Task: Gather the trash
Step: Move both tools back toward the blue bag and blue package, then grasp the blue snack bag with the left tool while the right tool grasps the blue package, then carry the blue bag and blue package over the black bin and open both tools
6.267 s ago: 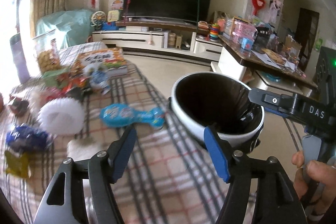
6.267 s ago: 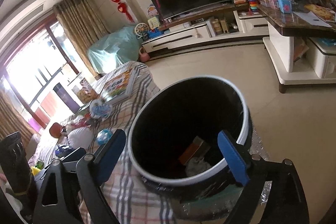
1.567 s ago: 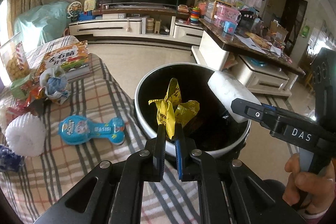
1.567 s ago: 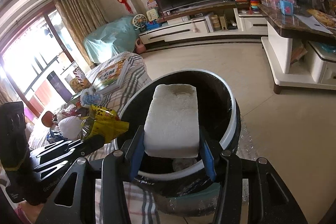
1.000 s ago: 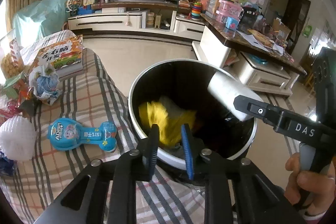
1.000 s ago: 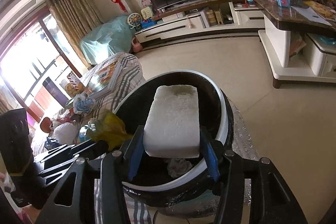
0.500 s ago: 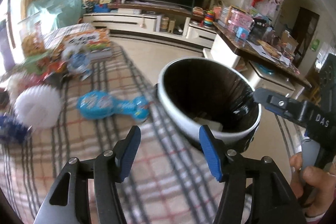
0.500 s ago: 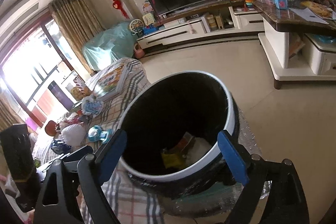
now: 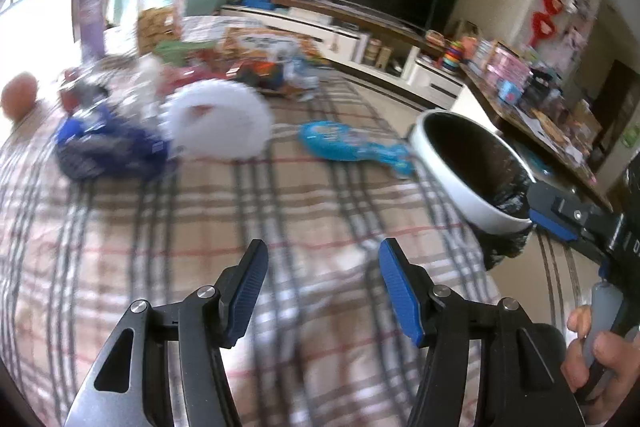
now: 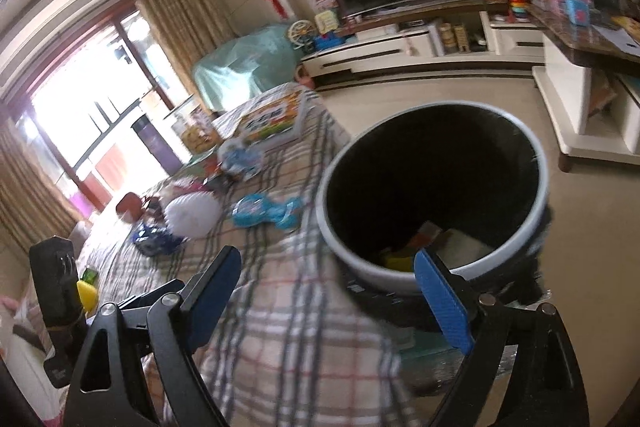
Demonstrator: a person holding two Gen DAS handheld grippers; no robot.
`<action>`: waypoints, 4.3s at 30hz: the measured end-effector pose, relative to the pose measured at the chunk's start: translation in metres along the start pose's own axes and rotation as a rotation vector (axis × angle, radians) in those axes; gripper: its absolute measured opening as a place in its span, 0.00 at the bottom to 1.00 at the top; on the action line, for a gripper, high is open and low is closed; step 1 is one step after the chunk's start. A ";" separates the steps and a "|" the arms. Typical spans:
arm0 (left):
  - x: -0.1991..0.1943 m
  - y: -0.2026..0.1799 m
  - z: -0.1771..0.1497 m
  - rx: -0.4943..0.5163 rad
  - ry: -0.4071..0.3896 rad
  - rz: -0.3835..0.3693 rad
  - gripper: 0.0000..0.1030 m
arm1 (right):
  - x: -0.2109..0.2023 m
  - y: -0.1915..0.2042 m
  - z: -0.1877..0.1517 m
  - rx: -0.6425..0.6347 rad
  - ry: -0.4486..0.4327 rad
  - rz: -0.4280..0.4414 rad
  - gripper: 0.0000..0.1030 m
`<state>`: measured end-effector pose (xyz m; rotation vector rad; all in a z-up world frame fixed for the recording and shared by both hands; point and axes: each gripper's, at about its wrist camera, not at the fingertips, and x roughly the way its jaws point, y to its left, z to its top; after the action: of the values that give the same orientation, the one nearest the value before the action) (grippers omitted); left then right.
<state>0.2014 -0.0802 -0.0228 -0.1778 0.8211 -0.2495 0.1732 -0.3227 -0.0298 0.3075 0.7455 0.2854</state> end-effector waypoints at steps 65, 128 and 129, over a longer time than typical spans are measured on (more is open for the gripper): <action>0.028 0.126 0.036 0.000 0.034 0.088 0.08 | 0.131 0.087 0.010 -0.291 0.297 0.100 0.22; 0.040 -0.054 0.043 0.246 0.041 -0.144 0.13 | 0.003 -0.032 0.021 0.055 0.040 0.039 0.20; 0.043 -0.056 0.046 0.250 0.043 -0.146 0.13 | 0.002 -0.036 0.022 0.061 0.039 0.033 0.20</action>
<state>0.2554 -0.1437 -0.0082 0.0029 0.8127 -0.4924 0.1956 -0.3591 -0.0292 0.3730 0.7888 0.3011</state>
